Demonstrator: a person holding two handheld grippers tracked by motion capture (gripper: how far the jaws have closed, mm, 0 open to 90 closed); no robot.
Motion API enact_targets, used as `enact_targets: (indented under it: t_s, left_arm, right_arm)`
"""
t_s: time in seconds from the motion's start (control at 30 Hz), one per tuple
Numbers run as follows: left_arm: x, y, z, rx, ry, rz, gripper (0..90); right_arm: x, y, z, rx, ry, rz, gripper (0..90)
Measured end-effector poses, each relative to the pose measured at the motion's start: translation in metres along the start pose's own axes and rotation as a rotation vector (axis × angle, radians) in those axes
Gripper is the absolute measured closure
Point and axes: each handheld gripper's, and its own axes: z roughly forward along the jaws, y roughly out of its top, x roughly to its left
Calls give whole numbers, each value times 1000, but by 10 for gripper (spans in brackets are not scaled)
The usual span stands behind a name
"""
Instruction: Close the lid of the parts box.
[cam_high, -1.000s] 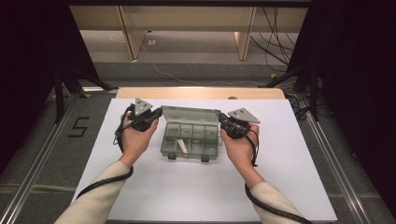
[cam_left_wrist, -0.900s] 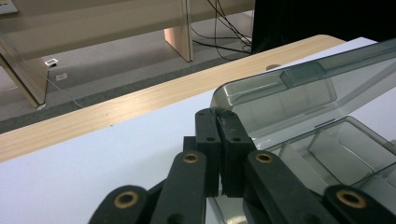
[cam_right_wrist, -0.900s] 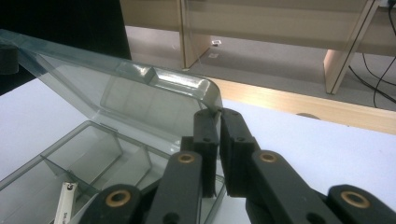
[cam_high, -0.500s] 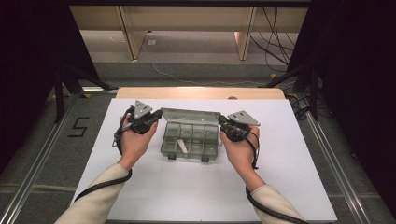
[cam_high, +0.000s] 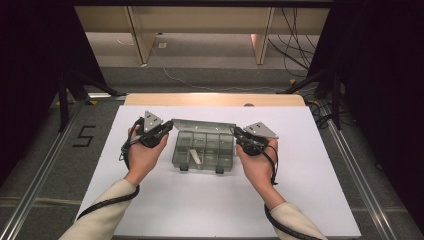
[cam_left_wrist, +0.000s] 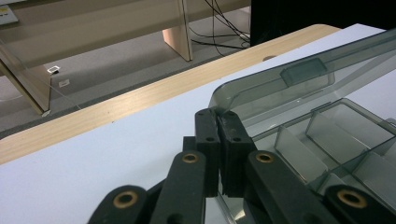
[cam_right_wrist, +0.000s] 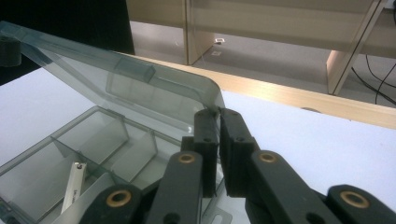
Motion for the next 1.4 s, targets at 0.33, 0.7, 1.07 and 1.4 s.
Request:
enact_targets:
  t_s: [0.33,0.7,1.07,1.4]
  left_arm:
    - [-2,-5,-4,5,-9,6,871]
    - [-4,-10,-8,15,-14,23,872]
    - [-5,-16,-11,17,-25,28,877]
    - [-7,-21,-14,18,-22,37,878]
  right_arm:
    - [2,-3,-3,4,10,7,865]
    - [3,-7,-5,6,15,6,863]
    - [4,-12,-8,7,24,-2,857]
    - [6,-17,-11,23,33,1,851]
